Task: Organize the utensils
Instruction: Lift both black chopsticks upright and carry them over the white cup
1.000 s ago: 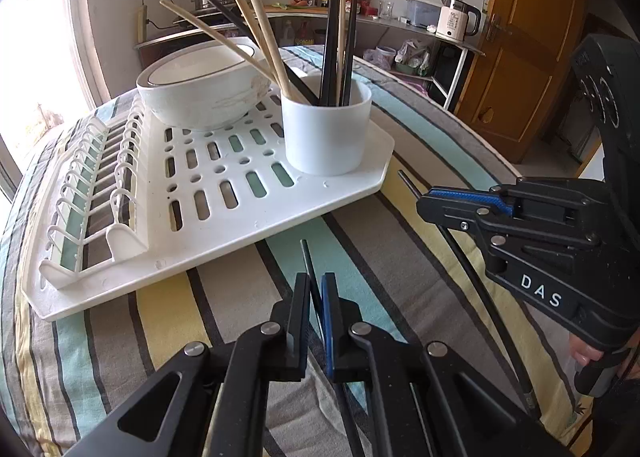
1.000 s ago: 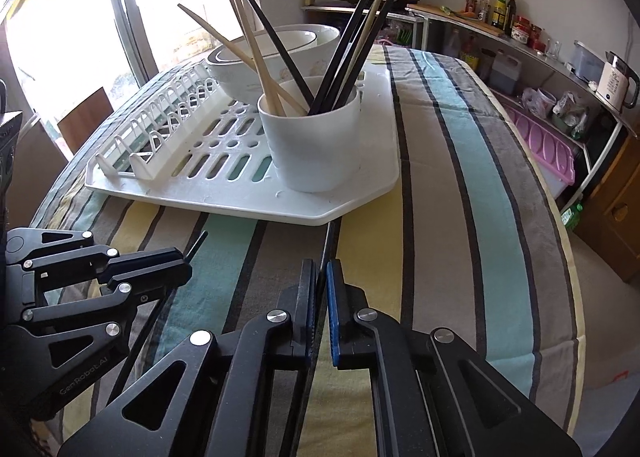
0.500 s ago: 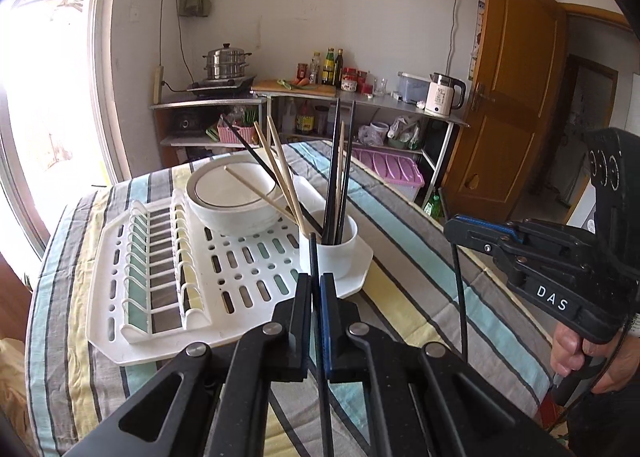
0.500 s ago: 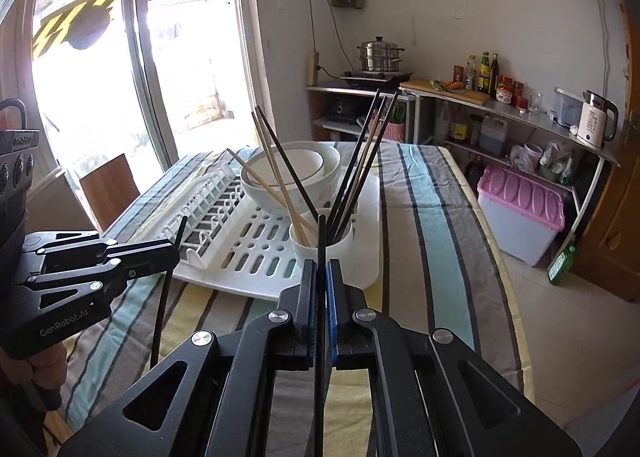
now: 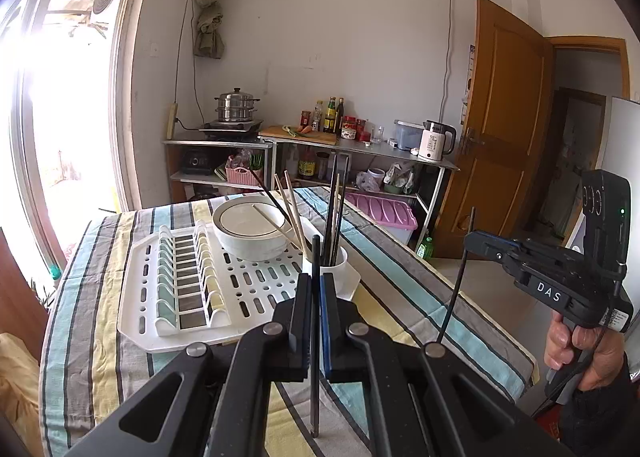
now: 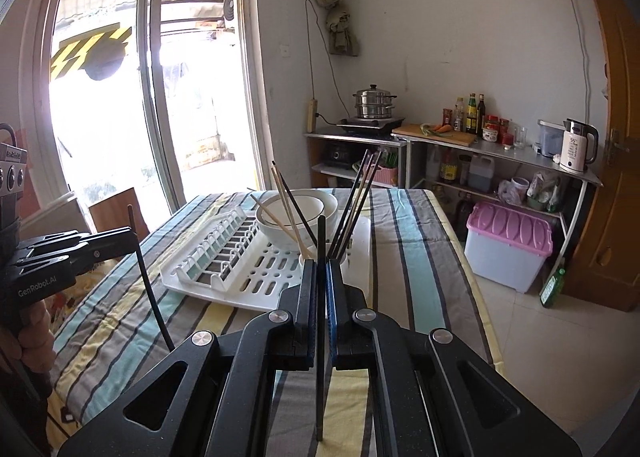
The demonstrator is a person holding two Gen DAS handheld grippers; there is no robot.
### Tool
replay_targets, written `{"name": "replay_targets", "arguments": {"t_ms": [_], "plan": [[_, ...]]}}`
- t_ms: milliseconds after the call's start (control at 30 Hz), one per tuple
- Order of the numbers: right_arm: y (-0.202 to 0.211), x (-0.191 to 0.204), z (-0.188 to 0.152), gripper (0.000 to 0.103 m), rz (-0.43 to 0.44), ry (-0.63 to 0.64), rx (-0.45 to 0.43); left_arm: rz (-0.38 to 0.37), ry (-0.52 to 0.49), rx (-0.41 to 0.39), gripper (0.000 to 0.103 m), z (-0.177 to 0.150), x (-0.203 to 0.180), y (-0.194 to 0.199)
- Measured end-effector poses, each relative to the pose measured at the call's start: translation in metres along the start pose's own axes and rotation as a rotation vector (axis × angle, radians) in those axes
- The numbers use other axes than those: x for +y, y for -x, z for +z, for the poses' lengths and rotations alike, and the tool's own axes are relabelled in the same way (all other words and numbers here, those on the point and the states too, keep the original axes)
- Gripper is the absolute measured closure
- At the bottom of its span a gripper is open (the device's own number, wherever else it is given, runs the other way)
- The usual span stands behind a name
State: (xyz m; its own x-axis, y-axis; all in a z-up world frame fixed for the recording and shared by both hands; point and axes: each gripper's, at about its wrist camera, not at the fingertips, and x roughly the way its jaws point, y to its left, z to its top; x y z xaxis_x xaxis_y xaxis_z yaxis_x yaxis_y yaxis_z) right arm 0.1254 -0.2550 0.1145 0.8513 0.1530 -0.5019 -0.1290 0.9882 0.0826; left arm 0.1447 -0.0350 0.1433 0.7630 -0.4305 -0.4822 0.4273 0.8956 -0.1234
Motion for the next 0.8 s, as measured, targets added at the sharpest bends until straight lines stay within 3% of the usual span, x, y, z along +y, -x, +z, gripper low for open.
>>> {"name": "replay_targets", "arguments": {"t_ms": [367,800], "plan": [[0.013,0.001,0.006,0.099,-0.013,0.01,-0.029,-0.001,0.0,-0.012,0.1,0.012,0.0,0.011],[-0.005,-0.007,0.051,0.099,-0.004,0.0,-0.113,-0.036,-0.002,0.003,0.1,0.072,-0.002,-0.043]]}}
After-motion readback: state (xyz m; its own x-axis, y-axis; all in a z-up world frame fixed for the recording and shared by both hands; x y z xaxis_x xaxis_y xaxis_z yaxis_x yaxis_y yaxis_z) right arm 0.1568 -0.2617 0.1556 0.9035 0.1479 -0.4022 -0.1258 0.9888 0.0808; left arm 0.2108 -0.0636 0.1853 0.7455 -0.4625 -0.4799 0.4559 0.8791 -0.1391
